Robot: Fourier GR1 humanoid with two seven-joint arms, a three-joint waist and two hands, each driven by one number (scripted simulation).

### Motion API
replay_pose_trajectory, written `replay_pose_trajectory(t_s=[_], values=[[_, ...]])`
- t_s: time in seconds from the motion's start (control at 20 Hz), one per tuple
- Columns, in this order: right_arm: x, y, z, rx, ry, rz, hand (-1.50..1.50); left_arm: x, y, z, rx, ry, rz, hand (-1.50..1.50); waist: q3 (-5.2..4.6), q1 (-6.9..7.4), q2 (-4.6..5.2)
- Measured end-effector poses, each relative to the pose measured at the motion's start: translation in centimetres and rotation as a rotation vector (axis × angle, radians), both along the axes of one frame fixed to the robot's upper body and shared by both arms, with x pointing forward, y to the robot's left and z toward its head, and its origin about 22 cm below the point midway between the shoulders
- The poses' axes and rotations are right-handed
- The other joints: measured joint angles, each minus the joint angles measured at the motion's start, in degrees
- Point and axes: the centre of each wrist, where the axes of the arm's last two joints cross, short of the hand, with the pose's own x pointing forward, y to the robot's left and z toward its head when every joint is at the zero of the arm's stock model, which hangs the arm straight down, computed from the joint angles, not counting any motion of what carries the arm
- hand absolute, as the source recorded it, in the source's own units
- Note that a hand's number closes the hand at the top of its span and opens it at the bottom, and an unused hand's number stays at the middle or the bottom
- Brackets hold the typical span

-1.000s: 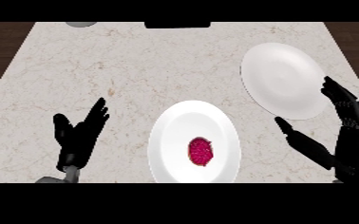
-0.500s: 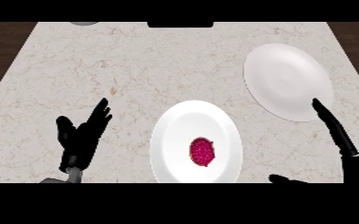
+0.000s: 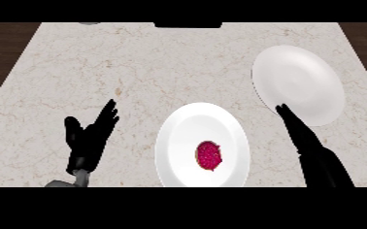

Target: Pick the cupcake from the plate and place it in the plate

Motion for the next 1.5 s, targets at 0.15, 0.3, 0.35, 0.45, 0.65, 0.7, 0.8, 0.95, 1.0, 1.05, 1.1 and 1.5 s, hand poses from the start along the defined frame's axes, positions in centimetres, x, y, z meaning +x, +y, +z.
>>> replay_pose_trajectory(t_s=[0.15,0.3,0.35,0.45,0.65,0.7,0.8,0.95,1.0,1.05,1.1,1.5], values=[[0.7,2.8,-0.4,-0.027,0.032,0.003,-1.5,0.2,-0.2,0.1,-0.003,0.0,-0.002,0.0,0.04,-0.1,0.01],[1.2,5.0,-0.7,-0.055,0.049,0.001,-1.5,0.5,0.1,0.3,-0.002,0.001,0.002,0.0,0.05,-0.25,0.0],[1.2,5.6,-1.0,-0.062,0.06,-0.001,-1.5,0.2,0.0,0.1,0.001,-0.003,0.003,0.0,0.05,-0.28,0.0],[1.7,6.2,-1.6,-0.065,0.092,-0.001,-1.5,-0.1,0.2,-0.3,0.001,-0.003,0.005,0.0,0.1,-0.34,-0.01],[1.8,7.8,-2.7,-0.056,0.142,0.014,-1.5,0.4,0.3,-0.1,0.0,0.0,0.009,0.0,0.14,-0.48,-0.04],[1.6,8.5,-2.8,-0.051,0.148,0.02,-1.5,0.2,0.3,-0.1,-0.001,0.0,0.008,0.0,0.15,-0.5,-0.04],[1.7,9.1,-3.5,-0.052,0.166,0.023,-1.5,0.3,0.3,0.1,-0.001,0.005,0.009,0.0,0.13,-0.53,-0.03],[1.9,9.9,-4.3,-0.061,0.182,0.02,-1.5,0.5,0.1,-0.4,-0.004,-0.001,0.006,0.0,0.18,-0.56,-0.06],[1.6,10.4,-4.7,-0.069,0.185,0.021,-1.5,0.2,-0.1,-0.1,-0.002,-0.002,0.006,0.0,0.18,-0.56,-0.08],[1.8,10.6,-4.9,-0.075,0.184,0.016,-1.5,0.1,0.0,-0.1,-0.004,0.002,0.006,0.0,0.17,-0.56,-0.07],[2.0,10.8,-5.2,-0.09,0.185,0.01,-1.5,0.0,0.0,-0.4,-0.004,-0.003,0.008,0.0,0.2,-0.56,-0.09],[2.4,11.6,-6.5,-0.171,0.218,-0.035,-1.5,-0.3,0.0,-0.4,-0.003,-0.015,0.01,0.0,0.2,-0.6,-0.11]])
